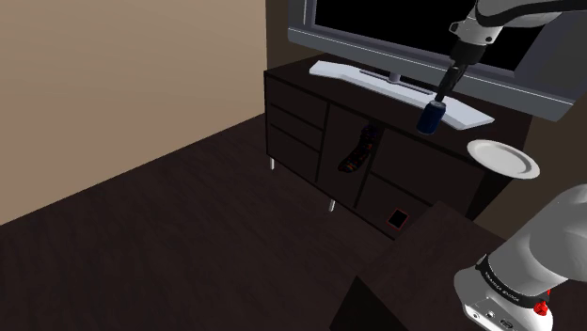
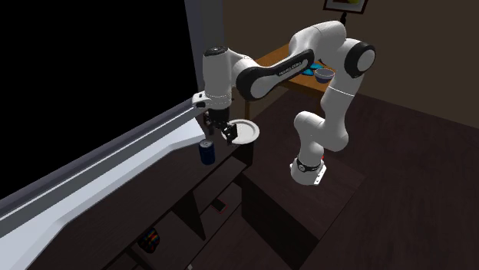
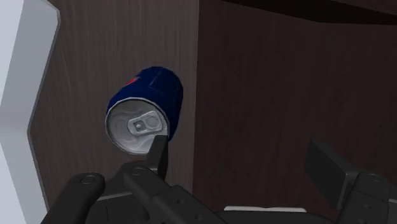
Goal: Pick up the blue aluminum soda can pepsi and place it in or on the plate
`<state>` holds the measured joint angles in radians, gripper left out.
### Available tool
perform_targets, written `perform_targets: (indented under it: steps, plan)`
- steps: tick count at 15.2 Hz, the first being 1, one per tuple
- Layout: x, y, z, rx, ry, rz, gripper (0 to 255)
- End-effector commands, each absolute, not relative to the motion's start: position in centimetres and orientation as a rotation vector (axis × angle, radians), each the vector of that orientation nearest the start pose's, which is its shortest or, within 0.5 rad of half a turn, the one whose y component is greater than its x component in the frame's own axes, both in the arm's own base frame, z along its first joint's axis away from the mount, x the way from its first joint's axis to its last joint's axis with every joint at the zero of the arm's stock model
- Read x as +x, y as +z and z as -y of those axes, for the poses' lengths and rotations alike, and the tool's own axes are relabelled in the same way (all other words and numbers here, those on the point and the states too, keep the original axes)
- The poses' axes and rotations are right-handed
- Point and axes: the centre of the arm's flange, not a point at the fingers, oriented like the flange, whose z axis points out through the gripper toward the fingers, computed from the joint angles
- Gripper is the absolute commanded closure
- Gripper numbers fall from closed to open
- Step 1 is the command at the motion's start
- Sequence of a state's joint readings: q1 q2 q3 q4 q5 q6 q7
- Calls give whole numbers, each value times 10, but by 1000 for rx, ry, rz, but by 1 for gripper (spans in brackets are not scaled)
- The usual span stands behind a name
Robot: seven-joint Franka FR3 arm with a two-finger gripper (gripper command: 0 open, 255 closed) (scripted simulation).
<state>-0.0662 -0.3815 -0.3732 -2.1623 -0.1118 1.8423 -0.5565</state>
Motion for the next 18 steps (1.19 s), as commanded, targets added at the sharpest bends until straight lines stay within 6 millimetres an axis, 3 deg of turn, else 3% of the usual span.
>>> perform_targets:
  steps: [1,6,13,18]
  plan:
    - [408,533,237,-3124,-52,281,0]
    - [431,507,288,-3122,-1,319,0]
    - [431,470,288,-3122,-1,319,0]
    - [431,467,288,-3122,-1,319,0]
